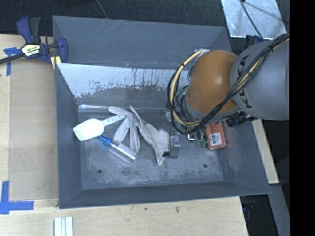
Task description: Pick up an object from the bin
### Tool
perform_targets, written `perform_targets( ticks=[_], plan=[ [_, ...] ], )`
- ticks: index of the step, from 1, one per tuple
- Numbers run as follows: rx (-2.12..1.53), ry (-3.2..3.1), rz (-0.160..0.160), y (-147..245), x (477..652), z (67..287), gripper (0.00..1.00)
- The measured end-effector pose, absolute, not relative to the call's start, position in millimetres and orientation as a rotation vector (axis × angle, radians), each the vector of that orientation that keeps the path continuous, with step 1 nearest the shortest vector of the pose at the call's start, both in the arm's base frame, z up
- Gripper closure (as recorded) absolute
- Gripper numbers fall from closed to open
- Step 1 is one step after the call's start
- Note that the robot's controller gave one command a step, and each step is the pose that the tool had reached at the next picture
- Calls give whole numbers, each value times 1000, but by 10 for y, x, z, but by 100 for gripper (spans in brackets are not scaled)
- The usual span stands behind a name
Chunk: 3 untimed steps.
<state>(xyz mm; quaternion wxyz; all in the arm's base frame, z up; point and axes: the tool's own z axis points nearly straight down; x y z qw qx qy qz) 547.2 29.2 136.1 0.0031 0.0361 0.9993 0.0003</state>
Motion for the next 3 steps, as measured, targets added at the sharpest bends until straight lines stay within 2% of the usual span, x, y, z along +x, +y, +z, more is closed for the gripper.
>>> perform_targets(
  ticks=[1,2,3],
  plan=[
    [-164,3134,0,408,5213,875,0],
    [-907,3001,-3,480,5171,722,100],
    [-906,3001,-2,480,5171,723,100]
  ],
)
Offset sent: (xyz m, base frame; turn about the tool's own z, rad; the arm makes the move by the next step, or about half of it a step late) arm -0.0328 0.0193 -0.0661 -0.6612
